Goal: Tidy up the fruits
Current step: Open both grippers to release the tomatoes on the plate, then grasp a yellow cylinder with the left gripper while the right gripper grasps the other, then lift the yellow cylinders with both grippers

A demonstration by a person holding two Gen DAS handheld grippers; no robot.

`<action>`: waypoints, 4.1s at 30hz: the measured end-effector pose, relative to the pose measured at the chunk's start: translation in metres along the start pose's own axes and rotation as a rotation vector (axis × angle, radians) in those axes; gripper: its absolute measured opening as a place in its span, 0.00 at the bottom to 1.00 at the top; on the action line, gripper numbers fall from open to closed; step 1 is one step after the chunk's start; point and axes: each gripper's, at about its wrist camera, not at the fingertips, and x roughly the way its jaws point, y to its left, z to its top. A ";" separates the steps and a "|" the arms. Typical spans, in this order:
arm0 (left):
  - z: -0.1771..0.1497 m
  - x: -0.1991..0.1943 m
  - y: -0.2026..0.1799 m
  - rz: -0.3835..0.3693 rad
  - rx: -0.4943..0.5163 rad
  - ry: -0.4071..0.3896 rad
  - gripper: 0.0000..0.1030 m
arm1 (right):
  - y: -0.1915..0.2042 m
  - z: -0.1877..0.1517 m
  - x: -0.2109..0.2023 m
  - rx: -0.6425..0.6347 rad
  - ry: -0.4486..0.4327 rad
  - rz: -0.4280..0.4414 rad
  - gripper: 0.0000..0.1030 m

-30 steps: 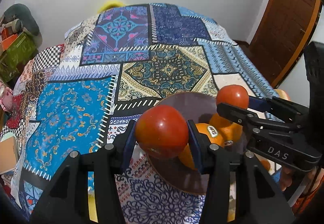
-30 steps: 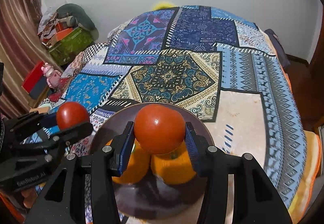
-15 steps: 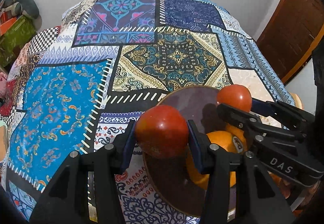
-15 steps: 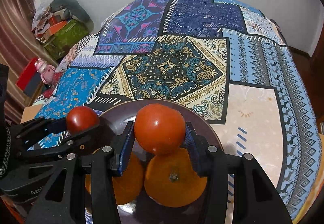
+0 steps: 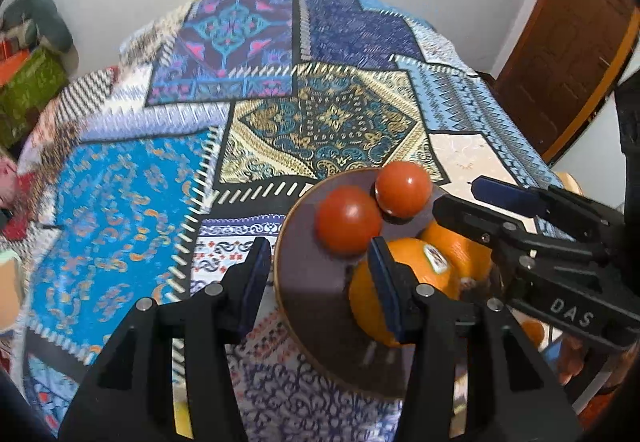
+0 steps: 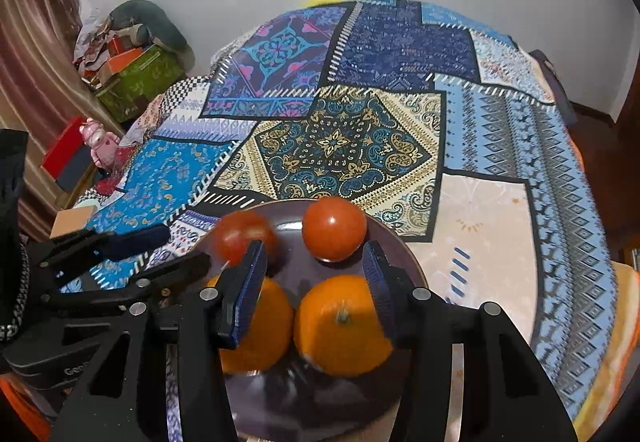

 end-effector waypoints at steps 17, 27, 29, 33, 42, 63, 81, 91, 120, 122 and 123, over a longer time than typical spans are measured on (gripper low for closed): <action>-0.067 -0.123 0.029 0.060 0.018 -0.106 0.59 | 0.022 -0.054 -0.102 -0.005 -0.108 -0.040 0.54; -0.120 -0.123 0.061 0.101 0.008 -0.039 0.59 | 0.027 -0.099 -0.088 0.043 -0.036 -0.059 0.54; -0.128 -0.117 0.066 0.098 0.008 -0.022 0.59 | 0.029 -0.108 -0.086 0.061 -0.022 -0.045 0.54; -0.138 -0.103 0.072 0.104 0.010 0.003 0.59 | 0.038 -0.121 -0.077 0.068 0.014 -0.036 0.54; -0.135 -0.075 0.080 0.080 0.015 0.038 0.56 | 0.053 -0.148 -0.062 0.054 0.086 -0.023 0.54; -0.145 -0.067 0.068 0.004 0.023 0.105 0.36 | 0.051 -0.153 -0.055 0.107 0.084 0.031 0.36; -0.190 -0.095 0.027 -0.013 0.024 0.095 0.36 | 0.015 -0.158 -0.098 0.136 0.014 -0.018 0.35; -0.187 -0.092 0.028 -0.008 -0.011 0.084 0.36 | -0.005 -0.171 -0.085 0.164 0.071 -0.020 0.35; -0.150 -0.110 0.017 -0.002 0.011 0.022 0.36 | -0.013 -0.146 -0.097 0.159 -0.019 0.010 0.35; -0.150 -0.108 0.017 -0.001 0.020 0.037 0.35 | -0.012 -0.145 -0.098 0.158 -0.023 0.015 0.35; -0.151 -0.107 0.017 0.000 0.026 0.045 0.34 | -0.011 -0.145 -0.099 0.156 -0.023 0.017 0.35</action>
